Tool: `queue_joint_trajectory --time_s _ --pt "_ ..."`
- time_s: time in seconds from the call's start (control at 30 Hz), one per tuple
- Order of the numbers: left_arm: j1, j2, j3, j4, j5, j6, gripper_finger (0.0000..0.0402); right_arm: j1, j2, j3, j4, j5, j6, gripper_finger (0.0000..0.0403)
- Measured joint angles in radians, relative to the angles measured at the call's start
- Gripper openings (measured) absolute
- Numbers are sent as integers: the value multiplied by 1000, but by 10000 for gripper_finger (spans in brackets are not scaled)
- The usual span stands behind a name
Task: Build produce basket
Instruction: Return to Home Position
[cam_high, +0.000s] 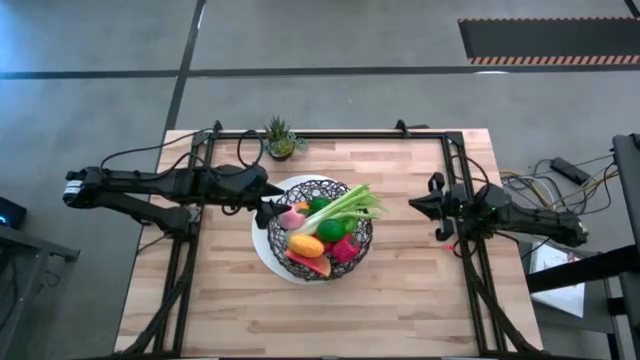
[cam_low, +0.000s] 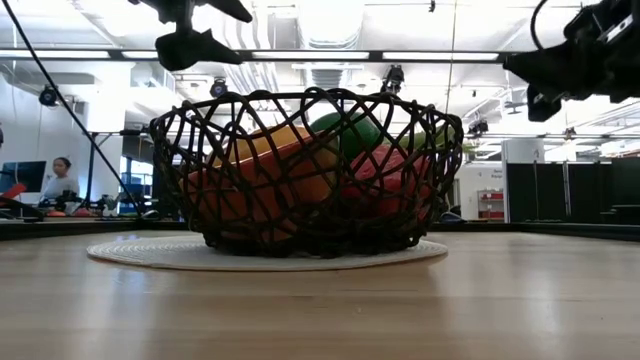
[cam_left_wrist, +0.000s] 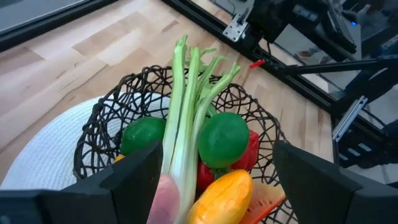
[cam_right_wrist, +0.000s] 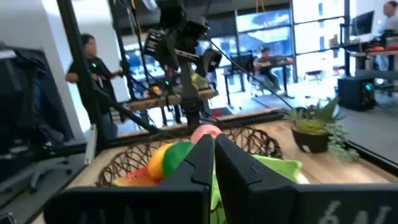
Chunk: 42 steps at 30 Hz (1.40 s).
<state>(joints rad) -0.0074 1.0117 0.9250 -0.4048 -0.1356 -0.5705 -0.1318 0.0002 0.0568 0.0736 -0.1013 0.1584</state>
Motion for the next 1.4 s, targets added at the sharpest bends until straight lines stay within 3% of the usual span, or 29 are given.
queue_joint_trajectory --time_s 0.23,0.57,0.83,1.03,1.2,1.4 --pt "1 -15 -1 -2 -9 4 287 0 6 -45 69 -10 -21 8" --pt "1 -135 -100 38 -88 -5 287 6 8 -45 -27 -112 67 8" --pt "1 -220 -163 89 -143 -22 287 49 14 -46 -33 -52 123 8" --pt "1 -255 -195 114 -163 -20 287 89 16 -46 -48 54 28 8" --pt "1 -303 -228 134 -166 11 286 88 16 -46 -59 95 74 8" --pt "15 -450 -300 134 -165 106 237 88 15 -46 -58 99 76 8"
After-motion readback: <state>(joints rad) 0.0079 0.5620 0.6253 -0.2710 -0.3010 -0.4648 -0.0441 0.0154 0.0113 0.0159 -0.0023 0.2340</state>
